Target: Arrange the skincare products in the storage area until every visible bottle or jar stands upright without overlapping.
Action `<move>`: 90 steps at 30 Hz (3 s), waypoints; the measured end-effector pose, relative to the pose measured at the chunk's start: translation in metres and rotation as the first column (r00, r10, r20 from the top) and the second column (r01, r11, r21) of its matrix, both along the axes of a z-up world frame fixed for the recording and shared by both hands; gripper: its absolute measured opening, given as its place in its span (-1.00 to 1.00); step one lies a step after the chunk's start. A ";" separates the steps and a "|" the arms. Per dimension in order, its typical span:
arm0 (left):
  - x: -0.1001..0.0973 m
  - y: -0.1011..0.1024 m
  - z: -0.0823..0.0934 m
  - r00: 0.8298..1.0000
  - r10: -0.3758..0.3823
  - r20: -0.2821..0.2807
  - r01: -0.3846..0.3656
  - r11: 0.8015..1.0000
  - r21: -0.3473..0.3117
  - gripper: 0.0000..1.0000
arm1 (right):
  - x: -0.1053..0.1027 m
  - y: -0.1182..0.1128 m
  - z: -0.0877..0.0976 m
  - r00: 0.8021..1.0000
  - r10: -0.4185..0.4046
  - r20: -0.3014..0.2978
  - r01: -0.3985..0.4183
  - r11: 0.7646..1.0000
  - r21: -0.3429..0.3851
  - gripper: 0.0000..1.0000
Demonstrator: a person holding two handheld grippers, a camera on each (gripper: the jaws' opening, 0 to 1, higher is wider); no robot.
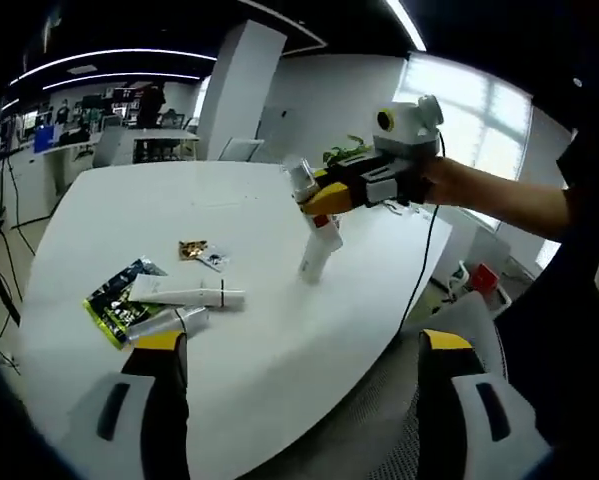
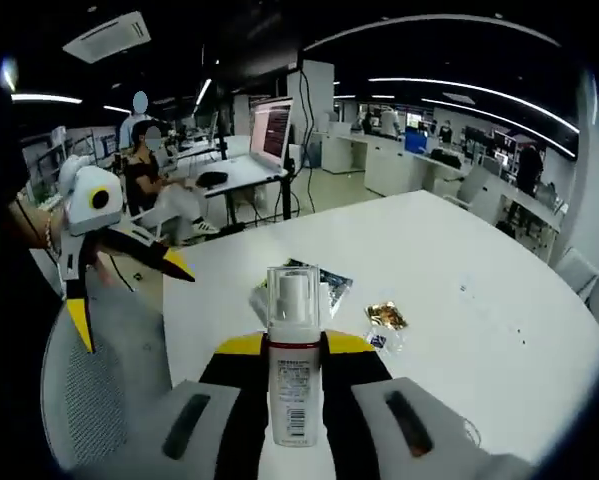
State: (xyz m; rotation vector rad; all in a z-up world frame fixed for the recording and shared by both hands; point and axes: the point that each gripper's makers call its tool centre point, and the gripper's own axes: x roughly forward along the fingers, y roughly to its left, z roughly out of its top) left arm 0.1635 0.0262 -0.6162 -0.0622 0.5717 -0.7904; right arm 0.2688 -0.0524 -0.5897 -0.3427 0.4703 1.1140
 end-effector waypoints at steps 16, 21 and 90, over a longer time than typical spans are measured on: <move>-0.006 -0.034 0.026 0.989 -0.146 0.022 0.147 0.988 -0.041 0.70 | -0.066 -0.004 -0.002 0.997 0.037 -0.070 -0.018 0.967 0.252 -0.63; -0.007 -0.045 0.044 0.966 -0.245 0.079 0.249 0.967 -0.049 0.54 | -0.088 0.001 0.002 0.992 0.084 -0.094 -0.050 0.945 0.322 -0.63; -0.008 -0.144 0.094 0.752 -0.636 0.172 0.634 0.770 0.077 -0.71 | -0.115 -0.034 0.000 0.983 0.182 -0.029 -0.162 0.929 0.332 -0.61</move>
